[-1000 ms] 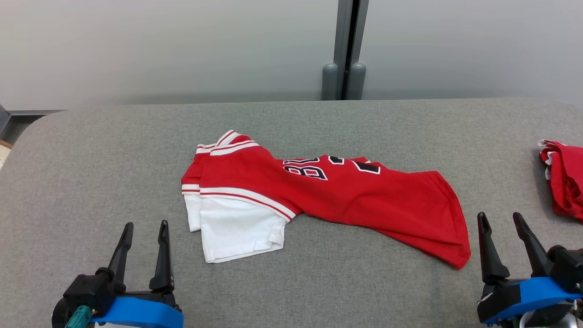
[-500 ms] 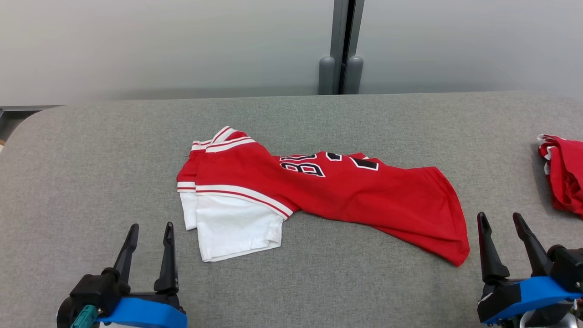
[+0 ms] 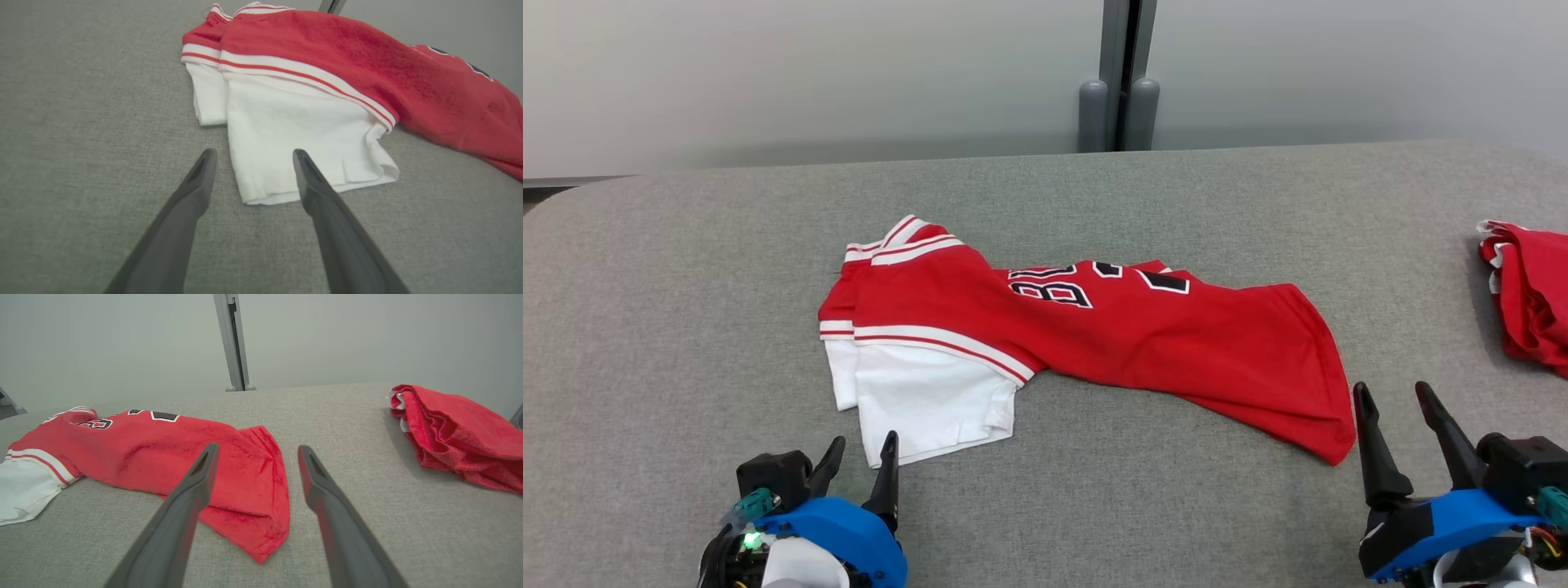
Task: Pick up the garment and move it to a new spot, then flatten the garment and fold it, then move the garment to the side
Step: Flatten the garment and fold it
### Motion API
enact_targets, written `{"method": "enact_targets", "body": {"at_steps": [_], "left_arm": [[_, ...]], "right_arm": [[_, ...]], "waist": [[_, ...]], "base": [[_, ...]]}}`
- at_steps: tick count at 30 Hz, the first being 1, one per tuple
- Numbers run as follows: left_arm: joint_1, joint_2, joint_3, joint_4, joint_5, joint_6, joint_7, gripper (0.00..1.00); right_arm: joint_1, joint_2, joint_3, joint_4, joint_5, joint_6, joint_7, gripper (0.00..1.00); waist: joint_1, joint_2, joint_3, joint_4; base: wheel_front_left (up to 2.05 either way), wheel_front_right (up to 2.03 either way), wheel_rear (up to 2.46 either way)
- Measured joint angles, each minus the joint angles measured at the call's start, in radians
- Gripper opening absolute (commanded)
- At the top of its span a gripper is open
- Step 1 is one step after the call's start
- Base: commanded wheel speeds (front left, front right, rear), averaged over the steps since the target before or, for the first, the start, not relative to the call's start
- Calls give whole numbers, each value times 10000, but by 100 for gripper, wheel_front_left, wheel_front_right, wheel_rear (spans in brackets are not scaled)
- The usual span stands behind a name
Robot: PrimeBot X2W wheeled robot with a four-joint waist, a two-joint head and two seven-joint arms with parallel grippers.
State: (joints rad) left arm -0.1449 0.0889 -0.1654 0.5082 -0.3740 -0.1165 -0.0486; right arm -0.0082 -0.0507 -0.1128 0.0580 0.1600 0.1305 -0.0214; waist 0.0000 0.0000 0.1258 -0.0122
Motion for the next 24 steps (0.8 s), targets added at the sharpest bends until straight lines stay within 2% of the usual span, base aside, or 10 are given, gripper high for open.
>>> {"method": "enact_targets", "body": {"at_steps": [5, 9, 17, 24], "left_arm": [[-457, -44, 84, 909, -136, 297, 240, 100], [-723, -29, 38, 1440, -128, 397, 263, 100], [-1048, -56, -249, 2048, -119, 343, 25, 100], [-1239, -73, -454, 2357, -121, 259, -63, 100]], "right_arm": [[-187, 4, 165, 663, -6, 0, 430, 100], [-624, 4, -33, 1674, 38, 0, 1325, 100], [-1901, 2, -523, 3879, 270, 0, 2213, 100], [-2478, -10, -165, 4604, -173, -2, 2778, 100]], "waist": [[0, 0, 107, -206], [0, 0, 190, -371], [0, 0, 289, -210], [0, 0, 364, -105]], "base": [[0, 0, 0], [0, 0, 0], [0, 0, 0], [0, 0, 0]]}}
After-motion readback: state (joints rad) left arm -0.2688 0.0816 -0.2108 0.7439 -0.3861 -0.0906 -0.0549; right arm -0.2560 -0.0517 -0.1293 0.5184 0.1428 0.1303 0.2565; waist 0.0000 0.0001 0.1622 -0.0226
